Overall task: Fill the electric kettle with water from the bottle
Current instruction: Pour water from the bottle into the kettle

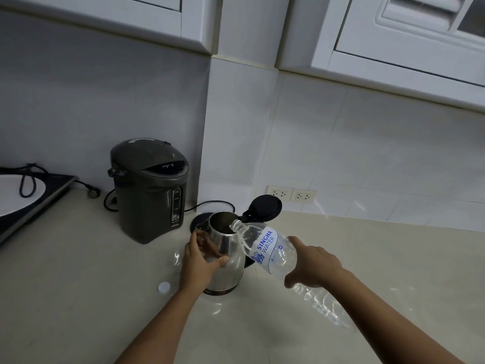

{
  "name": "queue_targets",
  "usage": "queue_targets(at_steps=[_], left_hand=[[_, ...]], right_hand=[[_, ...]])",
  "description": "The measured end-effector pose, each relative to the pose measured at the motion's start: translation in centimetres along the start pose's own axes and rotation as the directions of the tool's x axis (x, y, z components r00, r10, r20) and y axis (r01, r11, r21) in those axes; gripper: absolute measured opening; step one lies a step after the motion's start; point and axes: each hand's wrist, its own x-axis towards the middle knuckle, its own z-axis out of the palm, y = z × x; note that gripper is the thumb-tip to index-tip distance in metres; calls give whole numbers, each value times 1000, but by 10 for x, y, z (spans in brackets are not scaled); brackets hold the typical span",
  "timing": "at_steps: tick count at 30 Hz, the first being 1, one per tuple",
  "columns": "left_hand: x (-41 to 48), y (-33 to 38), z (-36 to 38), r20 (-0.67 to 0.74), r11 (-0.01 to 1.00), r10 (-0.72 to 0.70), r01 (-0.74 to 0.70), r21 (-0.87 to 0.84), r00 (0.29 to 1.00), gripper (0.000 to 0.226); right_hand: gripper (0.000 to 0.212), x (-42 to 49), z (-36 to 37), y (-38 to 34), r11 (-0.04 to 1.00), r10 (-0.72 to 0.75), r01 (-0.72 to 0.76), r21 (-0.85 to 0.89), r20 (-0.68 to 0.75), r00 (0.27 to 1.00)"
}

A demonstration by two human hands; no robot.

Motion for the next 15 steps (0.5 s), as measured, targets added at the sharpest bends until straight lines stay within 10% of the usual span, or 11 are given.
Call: queue_targets(at_steps=[15], left_hand=[[9, -16, -33, 188, 960, -29, -25, 279, 982, 105]], right_hand=[[94, -16, 78, -10, 771, -7, 105, 628, -157, 988]])
